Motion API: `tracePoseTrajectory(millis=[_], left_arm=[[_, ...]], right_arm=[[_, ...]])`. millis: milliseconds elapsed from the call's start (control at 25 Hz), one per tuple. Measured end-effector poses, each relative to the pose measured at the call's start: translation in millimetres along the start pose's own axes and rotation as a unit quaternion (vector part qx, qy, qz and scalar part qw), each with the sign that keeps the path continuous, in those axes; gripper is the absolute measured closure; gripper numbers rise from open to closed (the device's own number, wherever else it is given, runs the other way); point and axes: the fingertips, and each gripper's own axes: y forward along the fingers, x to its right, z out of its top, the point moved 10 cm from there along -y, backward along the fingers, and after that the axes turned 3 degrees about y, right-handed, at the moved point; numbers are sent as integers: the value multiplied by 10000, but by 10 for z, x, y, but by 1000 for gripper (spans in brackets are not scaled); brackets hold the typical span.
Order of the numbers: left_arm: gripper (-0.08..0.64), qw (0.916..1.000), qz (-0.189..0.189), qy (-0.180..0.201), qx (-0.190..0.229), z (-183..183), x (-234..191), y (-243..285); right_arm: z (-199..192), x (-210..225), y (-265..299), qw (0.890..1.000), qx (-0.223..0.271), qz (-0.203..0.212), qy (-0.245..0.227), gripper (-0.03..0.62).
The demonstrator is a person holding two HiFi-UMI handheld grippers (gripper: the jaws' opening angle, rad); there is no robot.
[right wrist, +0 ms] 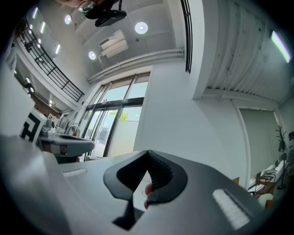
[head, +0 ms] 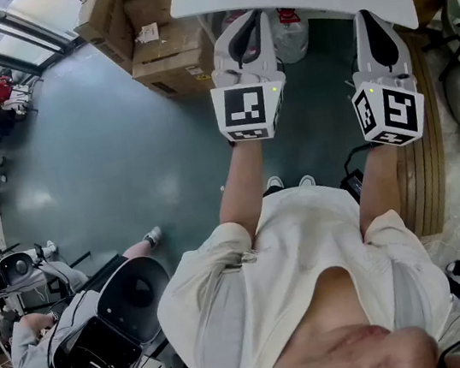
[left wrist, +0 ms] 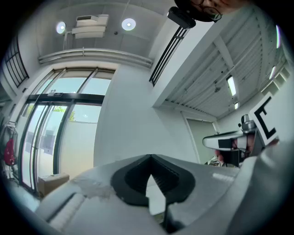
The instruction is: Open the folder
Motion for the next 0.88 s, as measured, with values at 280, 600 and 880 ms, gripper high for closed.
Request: tracePoseTrajectory(millis=[280, 600, 880], left_arm=[[561, 9999, -67, 36, 90, 14, -116, -92], [561, 9999, -108, -54, 111, -140, -459, -132], [560, 9995, -199, -199, 151, -275, -725, -228]], right_arm=[[-1, -210, 8, 10000, -60, -18, 0, 591], [-92, -495, 179, 9996, -148, -246, 78, 591], [-106, -783, 235, 9993, -74, -370, 55, 591]])
